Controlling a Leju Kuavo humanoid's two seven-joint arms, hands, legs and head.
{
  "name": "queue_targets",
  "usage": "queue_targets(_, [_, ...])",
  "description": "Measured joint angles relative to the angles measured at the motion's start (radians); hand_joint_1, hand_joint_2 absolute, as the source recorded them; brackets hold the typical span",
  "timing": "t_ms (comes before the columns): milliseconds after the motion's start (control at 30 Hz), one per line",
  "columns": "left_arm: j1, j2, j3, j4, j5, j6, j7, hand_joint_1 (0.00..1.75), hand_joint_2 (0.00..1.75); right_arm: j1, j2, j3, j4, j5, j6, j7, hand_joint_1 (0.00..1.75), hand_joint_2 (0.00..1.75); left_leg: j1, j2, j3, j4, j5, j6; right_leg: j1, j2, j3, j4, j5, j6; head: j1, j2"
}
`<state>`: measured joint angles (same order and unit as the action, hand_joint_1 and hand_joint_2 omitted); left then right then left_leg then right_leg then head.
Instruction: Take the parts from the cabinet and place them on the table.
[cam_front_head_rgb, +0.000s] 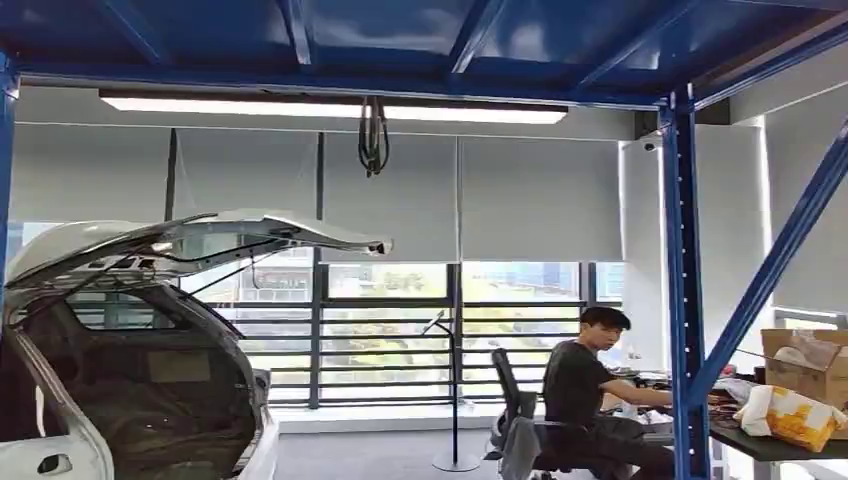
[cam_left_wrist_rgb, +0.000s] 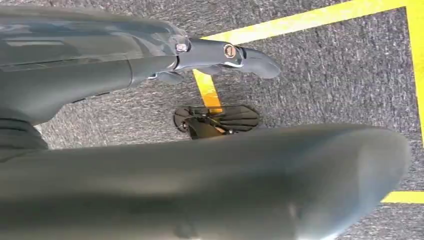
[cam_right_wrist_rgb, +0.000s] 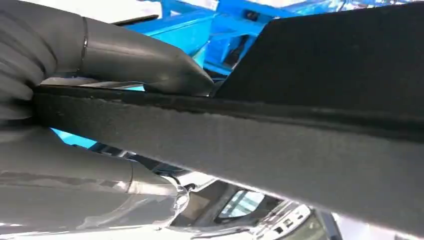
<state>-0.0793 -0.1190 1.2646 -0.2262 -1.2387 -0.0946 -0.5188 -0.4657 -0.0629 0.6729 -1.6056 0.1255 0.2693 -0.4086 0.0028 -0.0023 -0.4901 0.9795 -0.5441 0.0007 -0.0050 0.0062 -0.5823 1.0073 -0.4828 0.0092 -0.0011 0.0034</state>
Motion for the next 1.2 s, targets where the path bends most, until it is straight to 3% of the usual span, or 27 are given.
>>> queue_targets(700, [-0.001, 0.0, 0.011, 0.0, 0.014, -0.023, -0.001, 0.0, 0.0, -0.022, -0.002, 0.019, -0.066, -0.026, 0.005, -0.013, 1.75, 1.75, -0.001, 0.0, 0.0, 0.002, 0.0, 0.001, -0.001, 0.0, 0.0, -0.001, 0.0, 0.0, 0.0, 0.0])
queue_targets(833, [-0.001, 0.002, 0.027, 0.0, 0.036, -0.055, 0.039, 0.0, 0.0, -0.015, -0.004, 0.018, -0.078, -0.055, 0.009, -0.036, 1.75, 1.75, -0.003, 0.0, 0.0, 0.004, -0.001, 0.002, -0.004, 0.0, 0.0, -0.001, 0.001, 0.002, 0.0, 0.0])
queue_targets(1033, [0.004, 0.006, 0.051, 0.0, 0.054, -0.066, 0.096, 0.0, 0.0, 0.034, -0.028, -0.014, -0.121, -0.101, 0.013, -0.067, 1.75, 1.75, -0.006, 0.0, -0.005, 0.009, -0.001, 0.014, -0.006, 0.001, 0.002, -0.006, 0.007, 0.014, 0.0, 0.0])
queue_targets(1067, [0.005, 0.006, 0.054, 0.0, 0.054, -0.066, 0.106, 0.0, 0.0, 0.043, -0.034, -0.022, -0.128, -0.103, 0.016, -0.074, 1.75, 1.75, 0.006, 0.003, 0.003, -0.006, 0.008, 0.025, -0.004, 0.001, -0.001, -0.003, 0.0, 0.019, 0.0, 0.0])
queue_targets(1100, [0.006, 0.006, 0.056, 0.0, 0.054, -0.066, 0.113, 0.0, 0.0, 0.05, -0.04, -0.03, -0.133, -0.105, 0.019, -0.082, 1.75, 1.75, 0.007, 0.005, 0.006, -0.009, 0.011, 0.028, -0.003, -0.001, -0.005, 0.014, -0.011, 0.022, 0.0, 0.0])
queue_targets(1133, [0.007, 0.007, 0.057, 0.0, 0.054, -0.066, 0.12, 0.0, 0.0, 0.054, -0.045, -0.038, -0.139, -0.105, 0.023, -0.087, 1.75, 1.75, 0.009, 0.007, 0.005, -0.009, 0.011, 0.029, -0.004, -0.001, -0.029, 0.065, -0.041, 0.025, 0.0, 0.0])
queue_targets(1200, [0.01, 0.007, 0.059, 0.0, 0.053, -0.063, 0.14, 0.0, 0.0, 0.069, -0.056, -0.053, -0.144, -0.104, 0.026, -0.091, 1.75, 1.75, 0.01, 0.008, 0.007, -0.009, 0.009, 0.031, -0.01, -0.001, -0.116, 0.236, -0.109, 0.031, 0.0, 0.0])
